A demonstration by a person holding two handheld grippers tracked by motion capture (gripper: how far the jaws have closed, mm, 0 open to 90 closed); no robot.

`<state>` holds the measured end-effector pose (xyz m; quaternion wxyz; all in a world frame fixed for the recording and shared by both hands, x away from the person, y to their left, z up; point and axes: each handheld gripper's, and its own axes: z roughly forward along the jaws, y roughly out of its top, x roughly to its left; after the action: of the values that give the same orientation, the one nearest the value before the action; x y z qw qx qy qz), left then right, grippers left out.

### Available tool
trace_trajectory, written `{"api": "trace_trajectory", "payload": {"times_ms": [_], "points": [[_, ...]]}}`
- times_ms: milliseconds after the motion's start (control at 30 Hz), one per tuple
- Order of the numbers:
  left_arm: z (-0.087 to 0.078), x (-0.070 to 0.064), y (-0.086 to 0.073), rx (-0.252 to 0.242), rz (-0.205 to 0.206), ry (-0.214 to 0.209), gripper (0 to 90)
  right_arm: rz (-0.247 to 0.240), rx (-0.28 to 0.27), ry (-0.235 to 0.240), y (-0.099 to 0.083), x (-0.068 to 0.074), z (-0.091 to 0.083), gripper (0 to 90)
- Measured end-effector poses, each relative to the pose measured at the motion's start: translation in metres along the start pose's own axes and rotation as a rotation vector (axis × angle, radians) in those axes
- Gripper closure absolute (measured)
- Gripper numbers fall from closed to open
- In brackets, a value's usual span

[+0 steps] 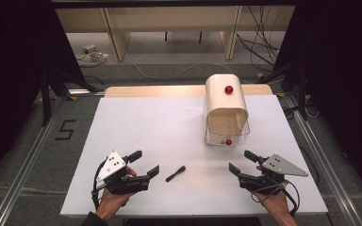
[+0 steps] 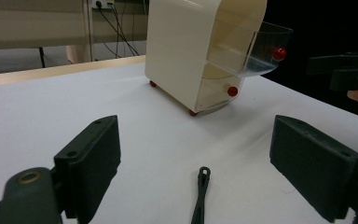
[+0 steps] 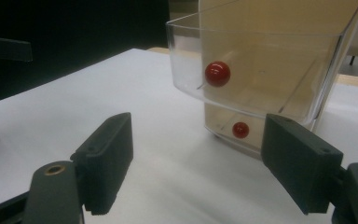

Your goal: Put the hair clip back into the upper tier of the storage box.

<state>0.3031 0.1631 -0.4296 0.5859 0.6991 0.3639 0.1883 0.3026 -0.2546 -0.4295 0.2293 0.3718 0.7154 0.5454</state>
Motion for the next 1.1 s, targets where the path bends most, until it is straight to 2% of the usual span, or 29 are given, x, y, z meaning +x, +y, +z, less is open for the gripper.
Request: {"api": "trace_trajectory", "payload": {"times_ms": [533, 700, 967, 1100], "points": [[0.000, 0.000, 0.000, -0.003, 0.002, 0.004, 15.9, -0.020, 0.019, 0.022, 0.002, 0.004, 0.001, 26.1], [0.000, 0.000, 0.000, -0.005, 0.004, 0.005, 15.9, -0.011, 0.019, 0.058, 0.004, 0.006, 0.003, 26.2], [0.000, 0.000, 0.000, -0.005, 0.001, 0.005, 15.9, -0.022, 0.031, 0.091, 0.007, 0.012, 0.005, 26.1], [0.000, 0.000, 0.000, -0.007, 0.001, 0.006, 15.9, -0.037, 0.037, 0.124, 0.009, 0.015, 0.008, 26.1]]}}
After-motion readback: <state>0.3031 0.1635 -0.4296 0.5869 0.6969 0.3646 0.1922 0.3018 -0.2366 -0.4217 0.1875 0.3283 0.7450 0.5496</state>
